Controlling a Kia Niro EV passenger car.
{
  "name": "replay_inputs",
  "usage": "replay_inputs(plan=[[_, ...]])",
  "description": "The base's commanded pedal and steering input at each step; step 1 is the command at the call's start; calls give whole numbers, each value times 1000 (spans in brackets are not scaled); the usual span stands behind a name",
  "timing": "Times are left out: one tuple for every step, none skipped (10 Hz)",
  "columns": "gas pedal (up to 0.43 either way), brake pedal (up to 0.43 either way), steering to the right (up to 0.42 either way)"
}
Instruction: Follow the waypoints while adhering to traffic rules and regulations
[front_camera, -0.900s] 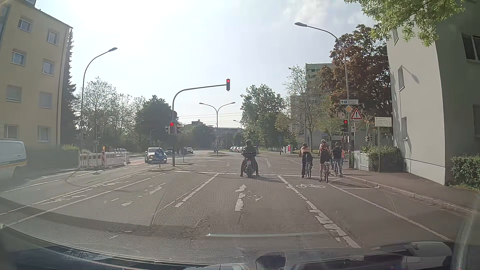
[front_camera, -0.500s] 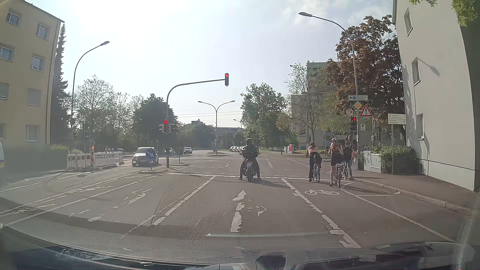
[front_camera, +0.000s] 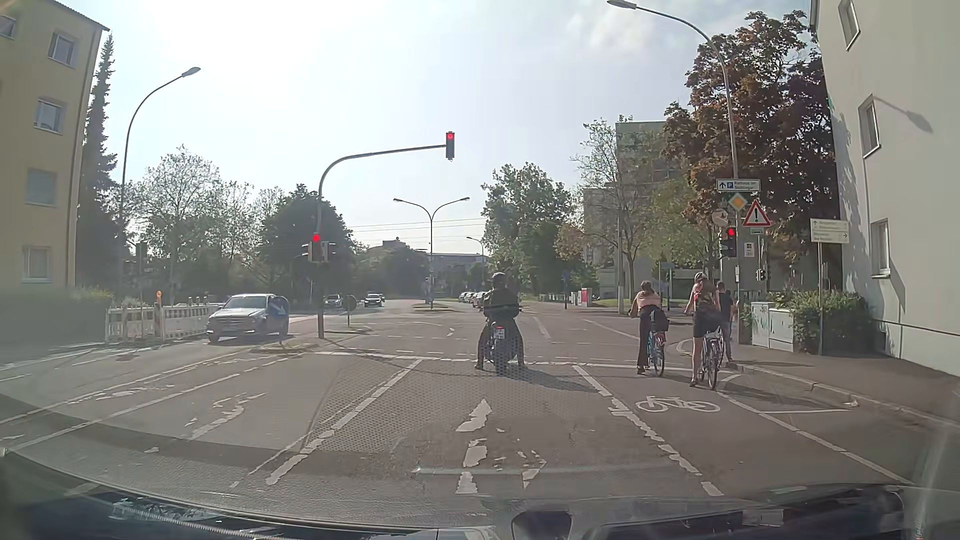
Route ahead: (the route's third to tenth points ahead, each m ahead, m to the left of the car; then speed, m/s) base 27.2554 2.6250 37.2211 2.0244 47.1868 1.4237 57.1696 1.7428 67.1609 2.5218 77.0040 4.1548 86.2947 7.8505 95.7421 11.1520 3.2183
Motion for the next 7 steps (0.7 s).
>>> replay_inputs(plan=[[0,177,-2],[0,177,-2],[0,177,-2],[0,183,-1],[0,189,-1],[0,189,-1],[0,189,-1]])
